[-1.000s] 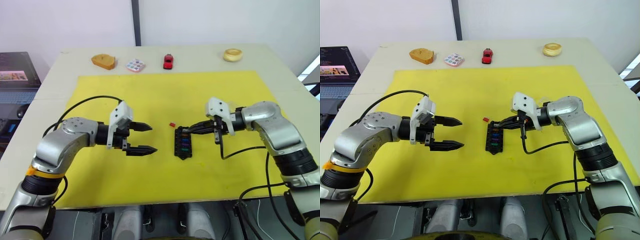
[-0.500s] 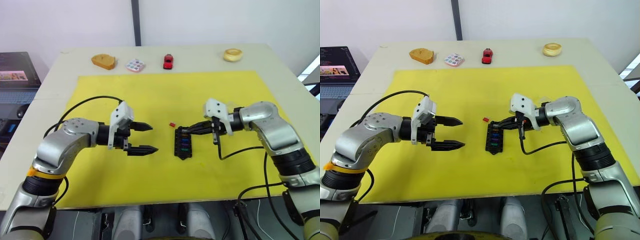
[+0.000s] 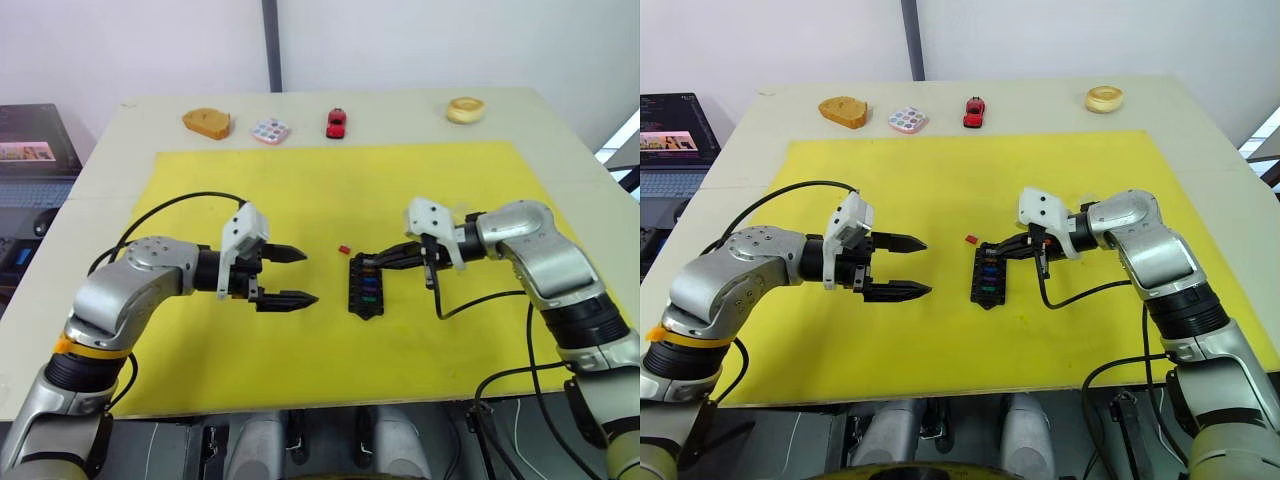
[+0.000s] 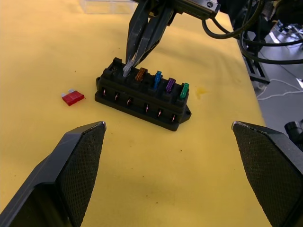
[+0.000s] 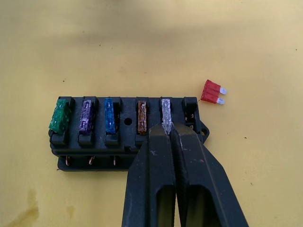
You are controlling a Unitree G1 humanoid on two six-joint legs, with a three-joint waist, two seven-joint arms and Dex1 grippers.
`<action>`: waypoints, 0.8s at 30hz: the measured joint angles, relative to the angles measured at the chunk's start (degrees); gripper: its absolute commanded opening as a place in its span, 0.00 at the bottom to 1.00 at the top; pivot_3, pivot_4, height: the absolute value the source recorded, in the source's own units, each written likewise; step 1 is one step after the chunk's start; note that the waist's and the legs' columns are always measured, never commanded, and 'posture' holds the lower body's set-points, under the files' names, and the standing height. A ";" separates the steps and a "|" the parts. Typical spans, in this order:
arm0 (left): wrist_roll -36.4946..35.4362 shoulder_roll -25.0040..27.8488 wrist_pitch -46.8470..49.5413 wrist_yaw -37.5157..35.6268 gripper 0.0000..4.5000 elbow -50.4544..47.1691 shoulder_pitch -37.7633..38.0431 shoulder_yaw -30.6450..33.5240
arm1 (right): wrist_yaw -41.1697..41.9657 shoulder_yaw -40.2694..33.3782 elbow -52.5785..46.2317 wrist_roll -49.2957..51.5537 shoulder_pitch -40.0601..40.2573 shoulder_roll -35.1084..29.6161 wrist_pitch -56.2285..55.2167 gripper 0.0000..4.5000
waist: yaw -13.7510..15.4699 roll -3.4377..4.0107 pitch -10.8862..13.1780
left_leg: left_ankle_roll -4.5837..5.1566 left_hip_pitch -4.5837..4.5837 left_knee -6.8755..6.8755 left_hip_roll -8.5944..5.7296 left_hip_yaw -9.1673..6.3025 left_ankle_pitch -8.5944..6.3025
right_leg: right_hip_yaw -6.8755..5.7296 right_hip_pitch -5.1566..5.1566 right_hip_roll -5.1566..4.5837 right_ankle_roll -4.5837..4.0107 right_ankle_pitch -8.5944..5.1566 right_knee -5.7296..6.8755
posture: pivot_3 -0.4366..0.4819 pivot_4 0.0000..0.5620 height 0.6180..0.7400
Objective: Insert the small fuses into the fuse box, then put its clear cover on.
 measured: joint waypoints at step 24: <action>0.09 1.55 -0.34 -0.84 1.00 1.28 -1.85 0.27 | 0.86 -5.60 0.57 8.31 -1.56 0.39 7.05 0.00 | 0.06 0.00 0.00 | 0.00 0.00 0.00 0.00 -0.01 0.00 | 0.00 0.00 -0.01 0.00 0.00 0.00 | 0.48 0.27 1.00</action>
